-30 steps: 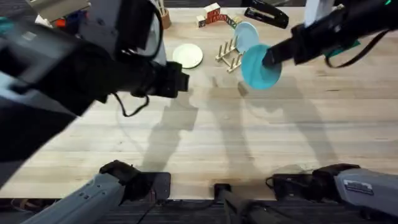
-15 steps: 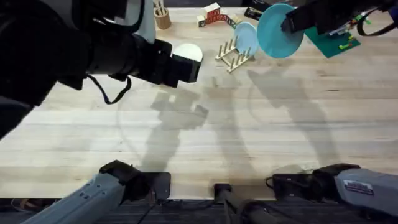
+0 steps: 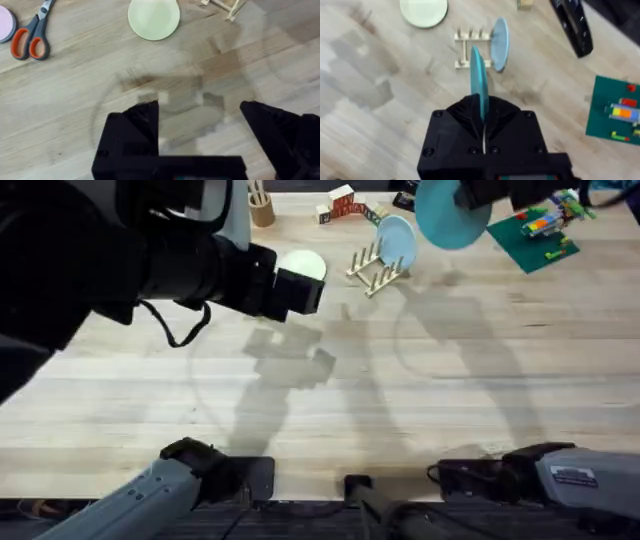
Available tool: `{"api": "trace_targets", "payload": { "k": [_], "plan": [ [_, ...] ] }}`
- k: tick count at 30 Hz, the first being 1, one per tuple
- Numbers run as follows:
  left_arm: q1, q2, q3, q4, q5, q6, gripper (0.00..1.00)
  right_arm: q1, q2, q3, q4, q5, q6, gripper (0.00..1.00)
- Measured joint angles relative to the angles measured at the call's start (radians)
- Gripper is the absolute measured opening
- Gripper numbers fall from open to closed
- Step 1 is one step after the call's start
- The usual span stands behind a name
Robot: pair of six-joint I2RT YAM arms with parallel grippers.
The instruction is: Pick up the plates from the table one by one and place each into a slot on the dish rack.
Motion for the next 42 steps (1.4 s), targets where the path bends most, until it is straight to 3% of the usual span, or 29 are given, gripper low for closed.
{"api": "trace_targets", "payload": {
  "k": [9,18,42],
  "plan": [
    [0.0,0.0,0.0,0.0,0.0,0.0,0.995,0.002,0.165,0.139,0.004,0.001,-0.034,0.028],
    [0.0,0.0,0.0,0.0,0.0,0.0,0.995,0.002,0.283,0.154,0.045,0.007,-0.093,0.029],
    [0.0,0.0,0.0,0.0,0.0,0.0,0.994,0.004,0.327,0.155,0.108,0.007,-0.13,0.029]
  ]
}}
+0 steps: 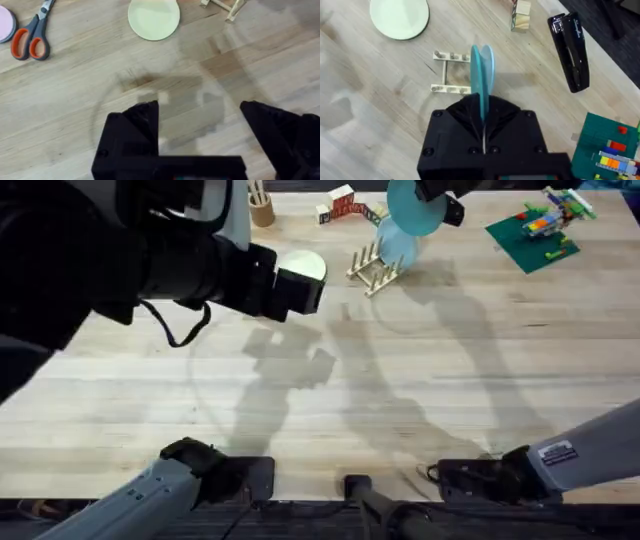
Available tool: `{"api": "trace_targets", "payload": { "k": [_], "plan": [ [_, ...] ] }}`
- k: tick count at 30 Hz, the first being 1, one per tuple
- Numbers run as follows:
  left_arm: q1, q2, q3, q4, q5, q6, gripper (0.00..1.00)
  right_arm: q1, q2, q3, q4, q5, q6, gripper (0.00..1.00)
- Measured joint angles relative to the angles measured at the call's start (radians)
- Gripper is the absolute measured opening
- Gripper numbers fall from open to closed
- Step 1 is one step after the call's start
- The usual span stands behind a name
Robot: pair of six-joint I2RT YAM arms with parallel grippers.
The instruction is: Pick up the plates from the table one by one and place each into a slot on the dish rack.
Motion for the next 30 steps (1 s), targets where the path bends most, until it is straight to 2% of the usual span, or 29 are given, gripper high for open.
{"api": "trace_targets", "payload": {
  "k": [8,20,30],
  "plan": [
    [0.0,0.0,0.0,0.0,0.0,0.0,0.994,0.002,0.007,0.0,0.001,0.0,0.005,0.029],
    [0.0,0.0,0.0,0.0,0.0,0.0,0.994,0.02,0.117,0.001,0.018,0.0,0.005,0.029],
    [0.0,0.0,0.0,0.0,0.0,0.0,0.995,0.02,0.155,0.001,0.045,0.0,0.006,0.029]
  ]
}}
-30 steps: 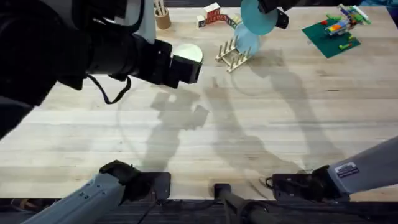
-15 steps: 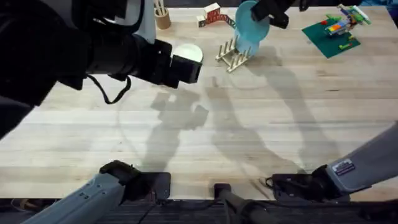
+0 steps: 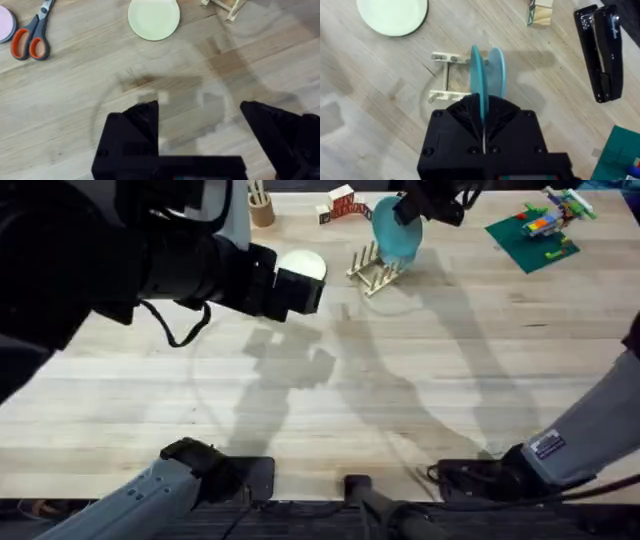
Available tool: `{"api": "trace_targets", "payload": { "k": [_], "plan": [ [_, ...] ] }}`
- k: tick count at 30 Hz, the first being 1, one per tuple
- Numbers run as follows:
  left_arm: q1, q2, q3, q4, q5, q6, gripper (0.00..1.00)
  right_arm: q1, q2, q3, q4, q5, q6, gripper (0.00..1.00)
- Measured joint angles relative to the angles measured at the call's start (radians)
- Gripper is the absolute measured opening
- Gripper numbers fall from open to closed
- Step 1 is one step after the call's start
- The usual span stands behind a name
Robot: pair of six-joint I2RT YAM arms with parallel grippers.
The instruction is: Pick up the plates from the table one by one and place each into a slot on the dish rack.
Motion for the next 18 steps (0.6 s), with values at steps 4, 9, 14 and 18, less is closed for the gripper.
{"api": "trace_targets", "payload": {
  "k": [4,9,14,18],
  "plan": [
    [0.0,0.0,0.0,0.0,0.0,0.0,0.994,0.0,0.018,0.0,0.005,0.0,0.0,0.029],
    [0.0,0.0,0.0,0.0,0.0,0.0,0.995,0.0,0.032,0.0,0.007,0.0,0.002,0.029],
    [0.0,0.0,0.0,0.0,0.0,0.0,0.994,0.0,0.06,0.0,0.009,0.0,0.003,0.029],
    [0.0,0.0,0.0,0.0,0.0,0.0,0.995,0.002,0.077,0.0,0.011,0.0,0.003,0.029]
  ]
}}
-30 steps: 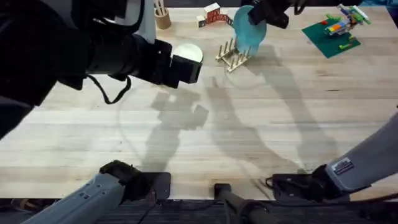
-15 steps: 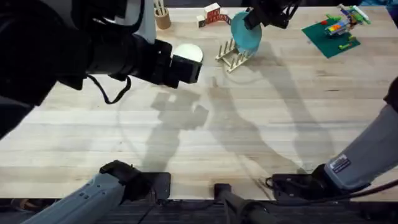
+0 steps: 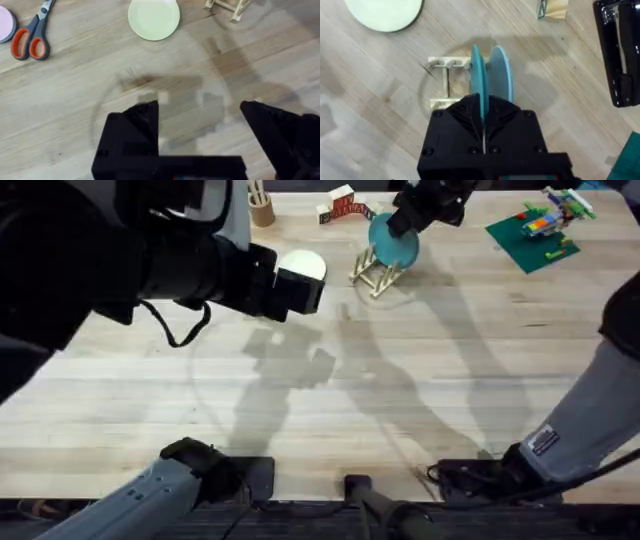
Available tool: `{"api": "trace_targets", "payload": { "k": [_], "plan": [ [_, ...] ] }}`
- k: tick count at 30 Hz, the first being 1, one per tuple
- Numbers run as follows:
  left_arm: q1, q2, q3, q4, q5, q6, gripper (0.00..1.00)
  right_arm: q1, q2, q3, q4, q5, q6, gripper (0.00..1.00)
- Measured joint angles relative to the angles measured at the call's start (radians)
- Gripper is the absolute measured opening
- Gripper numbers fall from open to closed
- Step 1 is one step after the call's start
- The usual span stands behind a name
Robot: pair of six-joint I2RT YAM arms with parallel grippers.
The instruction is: Pick up the plates from the table one by one and place each into a slot on the dish rack.
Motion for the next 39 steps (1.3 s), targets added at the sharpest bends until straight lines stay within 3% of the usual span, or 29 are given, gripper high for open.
{"api": "trace_targets", "payload": {
  "k": [6,15,24,32,35,39],
  "plan": [
    [0.0,0.0,0.0,0.0,0.0,0.0,0.995,0.0,0.0,0.0,0.0,0.0,0.0,0.03],
    [0.0,0.0,0.0,0.0,0.0,0.0,0.995,0.0,0.0,0.0,0.0,-0.001,0.0,0.163],
    [0.0,0.0,0.0,0.0,0.0,0.0,0.995,0.001,-0.006,0.003,-0.025,0.0,0.022,0.166],
    [0.0,0.0,0.0,0.0,0.0,0.0,0.993,0.002,-0.153,0.024,-0.058,0.0,0.081,0.276],
    [0.0,0.0,0.0,0.0,0.0,0.0,0.993,0.002,-0.234,0.036,-0.095,0.0,0.102,0.4],
    [0.0,0.0,0.0,0.0,0.0,0.0,0.993,0.002,-0.333,0.042,-0.166,0.0,0.135,0.938]
  ]
}}
